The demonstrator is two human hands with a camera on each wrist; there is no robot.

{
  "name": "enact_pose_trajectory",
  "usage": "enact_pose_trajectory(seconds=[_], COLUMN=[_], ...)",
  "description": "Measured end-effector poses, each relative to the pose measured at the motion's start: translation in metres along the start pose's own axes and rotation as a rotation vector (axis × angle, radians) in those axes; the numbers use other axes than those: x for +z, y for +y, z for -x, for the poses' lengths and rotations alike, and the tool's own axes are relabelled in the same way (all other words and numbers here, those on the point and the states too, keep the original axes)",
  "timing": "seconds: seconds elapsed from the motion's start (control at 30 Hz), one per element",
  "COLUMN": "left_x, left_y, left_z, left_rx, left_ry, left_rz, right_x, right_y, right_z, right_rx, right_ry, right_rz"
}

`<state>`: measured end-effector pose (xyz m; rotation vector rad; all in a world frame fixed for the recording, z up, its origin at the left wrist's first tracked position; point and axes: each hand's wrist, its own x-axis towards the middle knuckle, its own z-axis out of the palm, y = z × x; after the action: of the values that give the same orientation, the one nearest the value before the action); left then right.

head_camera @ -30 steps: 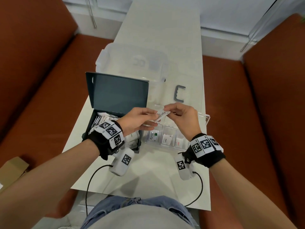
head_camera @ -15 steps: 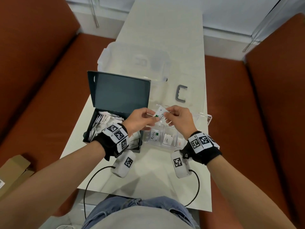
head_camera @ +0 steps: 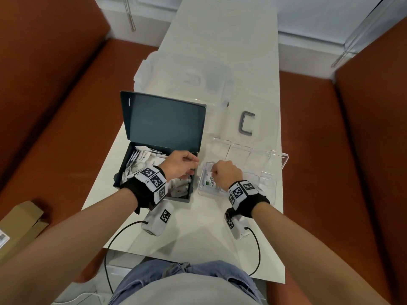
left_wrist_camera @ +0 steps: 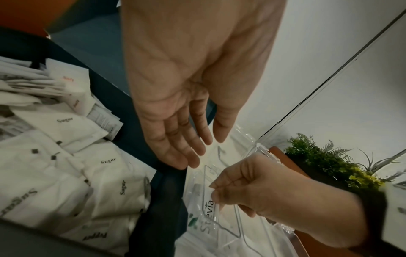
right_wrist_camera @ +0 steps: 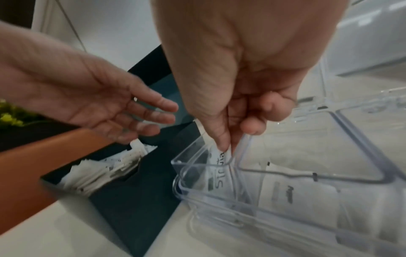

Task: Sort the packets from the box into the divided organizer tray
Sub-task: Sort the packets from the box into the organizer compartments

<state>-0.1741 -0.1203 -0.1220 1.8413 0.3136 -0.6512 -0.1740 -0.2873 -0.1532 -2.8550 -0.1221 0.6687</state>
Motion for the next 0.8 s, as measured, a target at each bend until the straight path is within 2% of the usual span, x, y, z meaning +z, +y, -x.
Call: enact_pose_trajectory(seconds=[0.2,0.4,0.63,0.8], left_x=[0.002,0.008,0.012,0.011], left_y=[0.000,0.004,0.004,0.005], left_z=[-0.001,-0.001,0.001,0.003], left_rx=[0.011,0.018,0.012,0.017], left_ry=[-0.024,-0.064,-0.084,-0.080], left_rz=[-0.016,-0.063,-0.060,-0.052], right_x=[0.006,0.009,0.011,0.015], right_y=[-0.002,0.000,0.002,-0.003], right_z=[0.001,0.003,-0.003,-0.006], right_rx=[-0.106,-0.173,-0.177,-0.209], right_ry=[0.025,0.052,-0.003,0.015], right_rz=[0.263,0.349,0.437,0.483])
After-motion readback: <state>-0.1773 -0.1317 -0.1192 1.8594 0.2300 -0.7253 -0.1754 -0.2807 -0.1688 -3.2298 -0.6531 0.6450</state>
